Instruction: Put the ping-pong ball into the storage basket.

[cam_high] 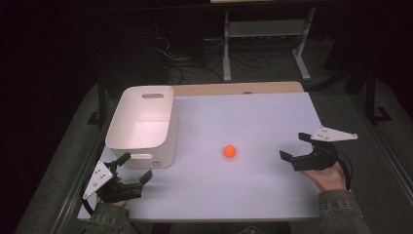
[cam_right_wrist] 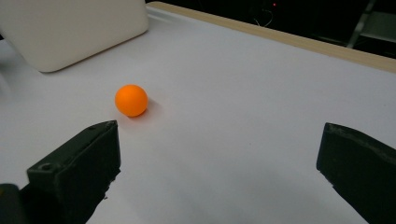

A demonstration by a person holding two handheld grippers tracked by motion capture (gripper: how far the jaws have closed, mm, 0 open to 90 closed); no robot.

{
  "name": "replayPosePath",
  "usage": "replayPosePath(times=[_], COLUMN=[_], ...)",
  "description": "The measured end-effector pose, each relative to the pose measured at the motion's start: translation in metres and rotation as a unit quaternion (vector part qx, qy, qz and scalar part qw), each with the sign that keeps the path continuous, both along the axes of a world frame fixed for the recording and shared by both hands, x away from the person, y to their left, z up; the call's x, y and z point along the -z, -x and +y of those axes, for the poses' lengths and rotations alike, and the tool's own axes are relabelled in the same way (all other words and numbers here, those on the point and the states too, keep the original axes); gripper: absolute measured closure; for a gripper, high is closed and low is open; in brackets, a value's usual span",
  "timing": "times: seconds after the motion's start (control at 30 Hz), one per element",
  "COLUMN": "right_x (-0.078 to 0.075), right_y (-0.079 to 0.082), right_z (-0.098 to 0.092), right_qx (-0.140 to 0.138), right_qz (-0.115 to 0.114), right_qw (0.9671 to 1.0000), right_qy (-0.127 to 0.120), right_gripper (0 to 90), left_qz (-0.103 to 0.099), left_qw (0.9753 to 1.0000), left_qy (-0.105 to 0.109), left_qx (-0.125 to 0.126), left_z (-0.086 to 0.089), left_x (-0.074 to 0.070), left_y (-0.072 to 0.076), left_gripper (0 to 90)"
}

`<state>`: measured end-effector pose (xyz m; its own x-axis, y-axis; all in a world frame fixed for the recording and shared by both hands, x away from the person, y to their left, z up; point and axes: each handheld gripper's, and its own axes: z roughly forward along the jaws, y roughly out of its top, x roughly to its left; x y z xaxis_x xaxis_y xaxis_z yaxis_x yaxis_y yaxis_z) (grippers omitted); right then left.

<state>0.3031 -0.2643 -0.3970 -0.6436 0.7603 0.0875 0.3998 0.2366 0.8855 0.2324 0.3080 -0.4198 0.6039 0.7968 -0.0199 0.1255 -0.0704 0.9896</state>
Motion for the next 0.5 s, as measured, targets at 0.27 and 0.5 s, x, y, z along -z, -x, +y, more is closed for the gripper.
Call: replayPosePath(times=[0.27,0.5], right_x=[-0.0019,-0.0039], right_y=[0.0005,0.0002], right_z=[0.0003,0.0001], right_qx=[-0.004,-0.013], right_qz=[0.001,0.006], right_qw=[1.0,0.9999], right_qy=[-0.004,-0.005], right_gripper=[0.0,0.0], left_qz=[0.001,0.001], left_qw=[1.0,1.0], left_qy=[-0.001,0.003], left_qx=[0.0,-0.002], left_z=[0.0,0.0004], left_x=[0.0,0.0], left_y=[-0.0001,0.0], left_gripper=[1.8,1.7])
